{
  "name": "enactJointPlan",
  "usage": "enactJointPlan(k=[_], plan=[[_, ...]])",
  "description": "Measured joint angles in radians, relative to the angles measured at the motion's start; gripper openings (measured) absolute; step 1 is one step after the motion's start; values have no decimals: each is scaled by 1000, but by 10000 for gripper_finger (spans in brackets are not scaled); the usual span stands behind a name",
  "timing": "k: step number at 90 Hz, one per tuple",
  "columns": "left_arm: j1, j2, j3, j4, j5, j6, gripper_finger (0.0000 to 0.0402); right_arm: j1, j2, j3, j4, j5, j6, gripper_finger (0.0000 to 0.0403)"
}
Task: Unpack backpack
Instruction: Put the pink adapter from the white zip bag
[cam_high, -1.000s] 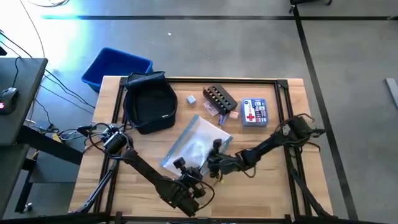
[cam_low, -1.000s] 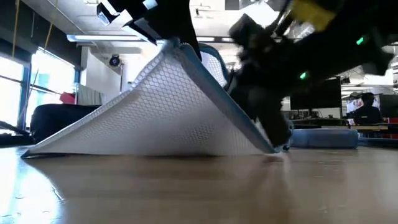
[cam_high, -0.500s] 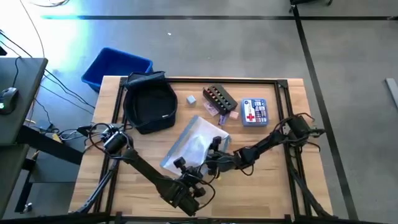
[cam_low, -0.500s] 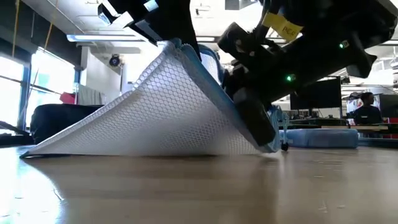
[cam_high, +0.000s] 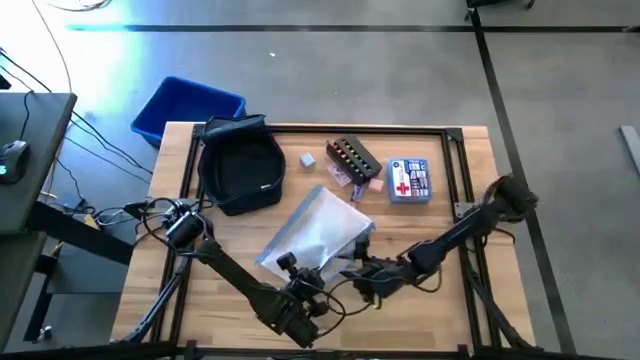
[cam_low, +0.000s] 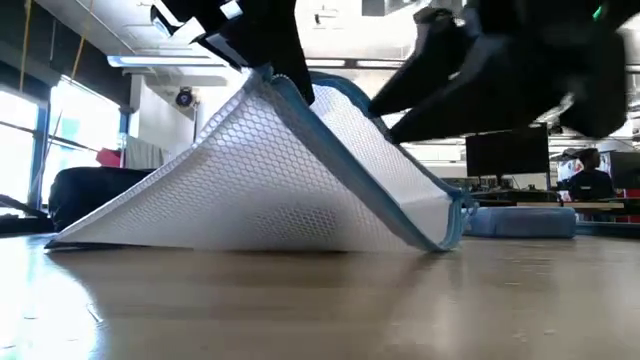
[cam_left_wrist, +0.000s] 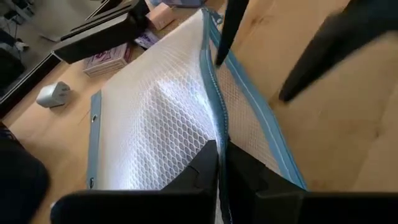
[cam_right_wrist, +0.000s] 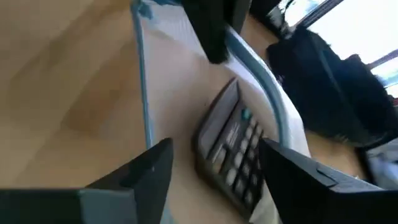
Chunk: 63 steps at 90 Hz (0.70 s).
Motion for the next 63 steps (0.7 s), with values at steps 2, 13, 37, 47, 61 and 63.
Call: enactJointPlan(k=[2,13,37,47,61,63], plan=[[0,0,0,-2,0,-1,0,2,-22,0,-37,-12,19,209],[1,0,0,-16,-2,-12,0,22,-169,0,-231,-21,103,180],[13,0,0,-19,2,-12,0,-104,-515,-126,-396,292,252,146],[12,0,0,-15,9,-11,0,-331,-622,-275,-327,152,337,148],[13,-1,0,-15,13,-11,0,-664,-651,-432,-163,-187,341,168],[14,-1,0,-16,13,-11,0,-703,-647,-447,-145,-238,330,174]])
